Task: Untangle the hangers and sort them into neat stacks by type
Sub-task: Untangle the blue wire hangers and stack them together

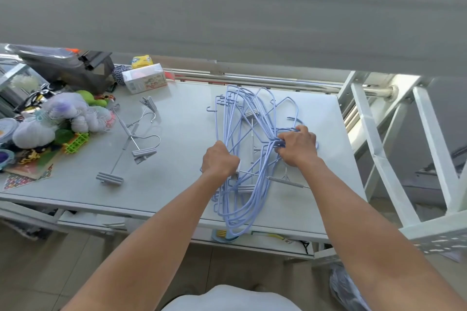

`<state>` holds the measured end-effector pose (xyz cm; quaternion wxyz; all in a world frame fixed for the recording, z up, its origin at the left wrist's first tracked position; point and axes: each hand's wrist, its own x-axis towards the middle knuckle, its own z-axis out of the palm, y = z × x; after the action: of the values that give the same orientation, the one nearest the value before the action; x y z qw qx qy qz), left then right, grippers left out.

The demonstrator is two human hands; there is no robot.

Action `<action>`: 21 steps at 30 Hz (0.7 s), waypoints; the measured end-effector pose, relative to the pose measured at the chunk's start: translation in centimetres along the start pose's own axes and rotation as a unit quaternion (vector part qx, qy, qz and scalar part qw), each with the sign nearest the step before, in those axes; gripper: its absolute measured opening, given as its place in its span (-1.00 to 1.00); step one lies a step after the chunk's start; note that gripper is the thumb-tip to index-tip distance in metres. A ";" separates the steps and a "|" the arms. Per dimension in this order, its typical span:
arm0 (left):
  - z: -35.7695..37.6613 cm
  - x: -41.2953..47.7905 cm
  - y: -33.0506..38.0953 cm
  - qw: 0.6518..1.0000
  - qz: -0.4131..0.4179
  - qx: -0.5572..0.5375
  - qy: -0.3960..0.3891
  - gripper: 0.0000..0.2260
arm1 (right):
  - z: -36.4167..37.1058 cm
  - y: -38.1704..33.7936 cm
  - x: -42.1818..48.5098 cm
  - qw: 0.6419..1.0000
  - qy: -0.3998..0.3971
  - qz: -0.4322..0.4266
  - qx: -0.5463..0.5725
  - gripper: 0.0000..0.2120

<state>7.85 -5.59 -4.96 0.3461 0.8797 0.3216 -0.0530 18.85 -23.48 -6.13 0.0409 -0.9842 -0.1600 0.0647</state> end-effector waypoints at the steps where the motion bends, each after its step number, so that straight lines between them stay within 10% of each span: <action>1: 0.0 0.0 0.0 1.000 0.000 -0.005 0.001 -0.89 | 0.0 -0.3 -0.1 1.000 0.009 0.003 0.007 -0.89; 21: 0.2 -0.6 1.0 0.999 0.047 -0.010 0.013 -0.84 | -0.6 -1.9 -0.9 0.996 0.068 0.057 -0.014 -0.77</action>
<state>8.00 -6.64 -4.34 0.3528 0.8910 0.2849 -0.0217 17.50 -21.99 -5.19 0.0336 -0.9943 -0.1009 -0.0025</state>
